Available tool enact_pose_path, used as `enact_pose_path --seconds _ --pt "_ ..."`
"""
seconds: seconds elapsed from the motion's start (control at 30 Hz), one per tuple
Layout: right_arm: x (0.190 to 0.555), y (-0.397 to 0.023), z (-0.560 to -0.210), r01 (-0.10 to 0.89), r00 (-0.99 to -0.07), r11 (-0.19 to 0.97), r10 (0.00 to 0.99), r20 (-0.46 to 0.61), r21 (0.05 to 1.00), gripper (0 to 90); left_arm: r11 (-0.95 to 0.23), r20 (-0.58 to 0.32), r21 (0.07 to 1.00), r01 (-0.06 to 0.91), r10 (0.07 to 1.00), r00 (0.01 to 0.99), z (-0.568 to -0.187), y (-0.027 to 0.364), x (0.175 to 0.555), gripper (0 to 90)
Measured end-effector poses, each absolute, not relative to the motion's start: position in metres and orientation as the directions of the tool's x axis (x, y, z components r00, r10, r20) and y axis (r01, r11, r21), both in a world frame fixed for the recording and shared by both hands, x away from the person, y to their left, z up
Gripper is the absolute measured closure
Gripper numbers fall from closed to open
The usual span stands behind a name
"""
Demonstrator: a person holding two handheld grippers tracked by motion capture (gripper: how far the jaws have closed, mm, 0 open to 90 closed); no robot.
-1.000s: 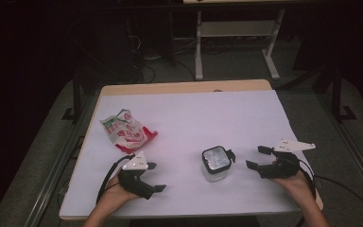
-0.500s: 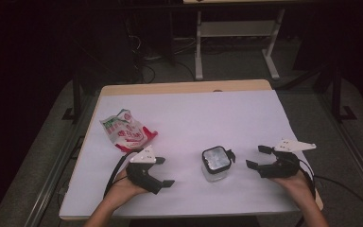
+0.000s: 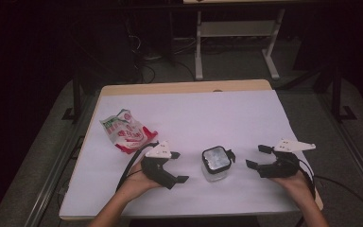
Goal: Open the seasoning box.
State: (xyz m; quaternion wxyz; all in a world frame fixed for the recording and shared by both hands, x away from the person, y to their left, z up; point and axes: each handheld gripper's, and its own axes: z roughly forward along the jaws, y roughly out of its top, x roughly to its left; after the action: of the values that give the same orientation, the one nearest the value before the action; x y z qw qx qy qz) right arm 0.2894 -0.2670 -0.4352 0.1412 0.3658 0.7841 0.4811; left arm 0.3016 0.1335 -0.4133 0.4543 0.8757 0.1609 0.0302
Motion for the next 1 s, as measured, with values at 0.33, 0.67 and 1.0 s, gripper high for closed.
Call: enact_pose_path --seconds 0.33,0.67,1.0 --pt "0.289 -0.267 -0.436 0.427 -0.688 0.276 0.717 0.111 0.861 17.6 -0.522 -0.084 0.827 0.211 0.255 0.963 -0.407 0.106 0.308 11.2" --pt "0.289 -0.268 -0.438 0.424 -0.683 0.268 0.722 0.111 0.865 17.6 -0.532 -0.073 0.826 0.186 0.227 0.971 -0.417 0.086 0.310 12.1" --pt "0.289 -0.270 -0.440 0.429 -0.676 0.269 0.728 0.110 0.862 17.6 -0.550 -0.075 0.815 0.180 0.208 0.975 -0.419 0.072 0.313 14.8"
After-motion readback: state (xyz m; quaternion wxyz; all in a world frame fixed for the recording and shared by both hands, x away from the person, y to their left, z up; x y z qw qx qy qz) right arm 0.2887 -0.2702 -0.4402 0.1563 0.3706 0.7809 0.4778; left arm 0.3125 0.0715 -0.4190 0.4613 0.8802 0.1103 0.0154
